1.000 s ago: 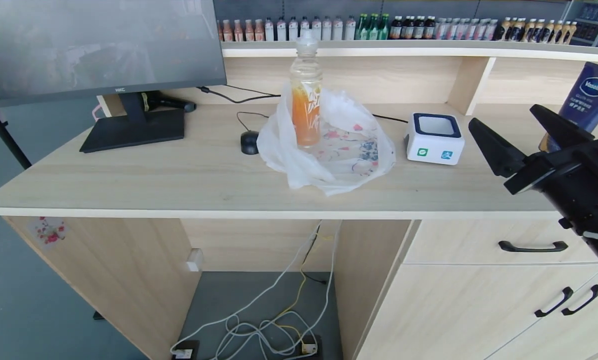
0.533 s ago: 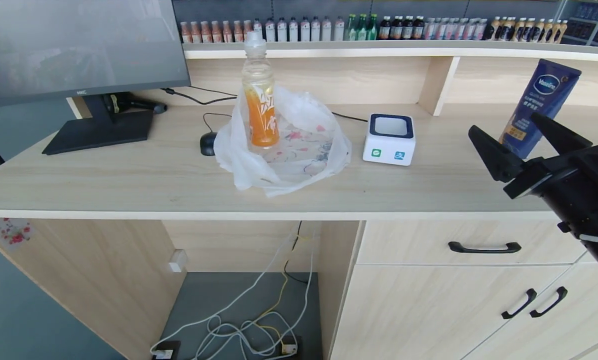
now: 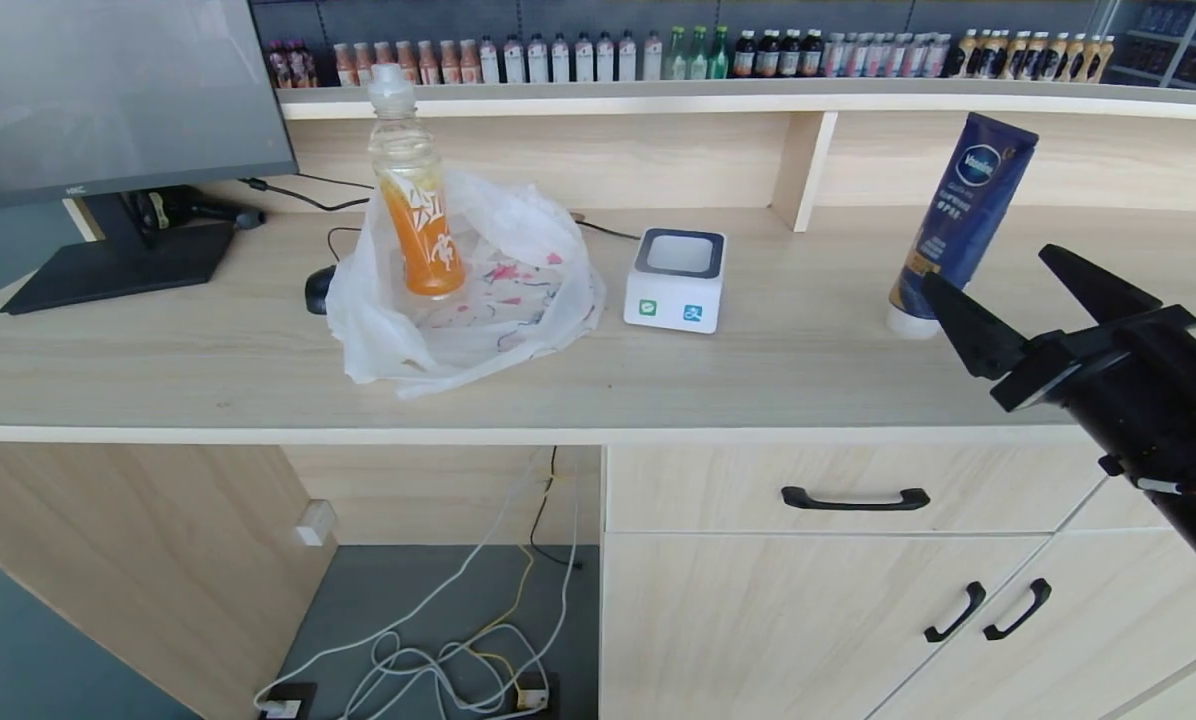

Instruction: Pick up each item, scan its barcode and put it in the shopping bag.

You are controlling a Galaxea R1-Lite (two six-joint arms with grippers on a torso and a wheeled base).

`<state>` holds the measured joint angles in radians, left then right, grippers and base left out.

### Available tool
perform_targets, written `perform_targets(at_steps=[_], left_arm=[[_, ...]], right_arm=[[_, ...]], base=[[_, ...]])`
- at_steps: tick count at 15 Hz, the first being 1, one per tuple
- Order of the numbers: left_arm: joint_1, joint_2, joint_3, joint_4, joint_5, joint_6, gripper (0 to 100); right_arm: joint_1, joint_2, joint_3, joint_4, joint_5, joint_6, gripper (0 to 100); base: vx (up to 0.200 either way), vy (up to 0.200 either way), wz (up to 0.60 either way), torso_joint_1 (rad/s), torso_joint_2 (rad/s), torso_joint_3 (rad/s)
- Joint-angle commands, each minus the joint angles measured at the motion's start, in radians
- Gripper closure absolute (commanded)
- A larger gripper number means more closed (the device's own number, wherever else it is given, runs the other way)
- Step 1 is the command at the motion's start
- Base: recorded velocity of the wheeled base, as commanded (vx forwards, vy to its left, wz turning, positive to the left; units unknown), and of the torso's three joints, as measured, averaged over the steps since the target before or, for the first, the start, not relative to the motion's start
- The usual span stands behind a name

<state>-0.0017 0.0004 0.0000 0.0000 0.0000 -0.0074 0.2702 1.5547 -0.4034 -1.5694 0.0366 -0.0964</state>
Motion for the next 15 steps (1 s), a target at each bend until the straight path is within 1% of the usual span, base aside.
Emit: perform_targets(at_steps=[1, 7, 9, 10, 12, 15], left_arm=[[0.000, 0.000, 0.000, 0.000, 0.000, 0.000, 100], [0.000, 0.000, 0.000, 0.000, 0.000, 0.001, 100], [0.000, 0.000, 0.000, 0.000, 0.000, 0.007, 100], [0.000, 0.000, 0.000, 0.000, 0.000, 0.006, 100], [0.000, 0.000, 0.000, 0.000, 0.000, 0.006, 100], [0.000, 0.000, 0.000, 0.000, 0.000, 0.006, 100]], right_arm=[[0.001, 0.008, 0.008, -0.001, 0.000, 0.000, 0], [0.004, 0.018, 0.021, -0.001, 0.000, 0.000, 0], [0.011, 0.031, -0.009, -0.001, 0.008, 0.000, 0], [0.030, 0.033, -0.011, -0.001, 0.008, -0.003, 0], [0.040, 0.033, 0.026, -0.001, 0.003, 0.000, 0], [0.038, 0.030, 0.032, -0.001, 0.000, 0.004, 0]], base=[[0.000, -0.200, 0.00, -0.002, 0.00, -0.002], [0.000, -0.200, 0.00, 0.002, 0.00, 0.001], [0.000, 0.000, 0.00, 0.000, 0.00, 0.000], [0.000, 0.000, 0.00, 0.000, 0.00, 0.000], [0.000, 0.000, 0.00, 0.000, 0.00, 0.000], [0.000, 0.000, 0.00, 0.000, 0.00, 0.000]])
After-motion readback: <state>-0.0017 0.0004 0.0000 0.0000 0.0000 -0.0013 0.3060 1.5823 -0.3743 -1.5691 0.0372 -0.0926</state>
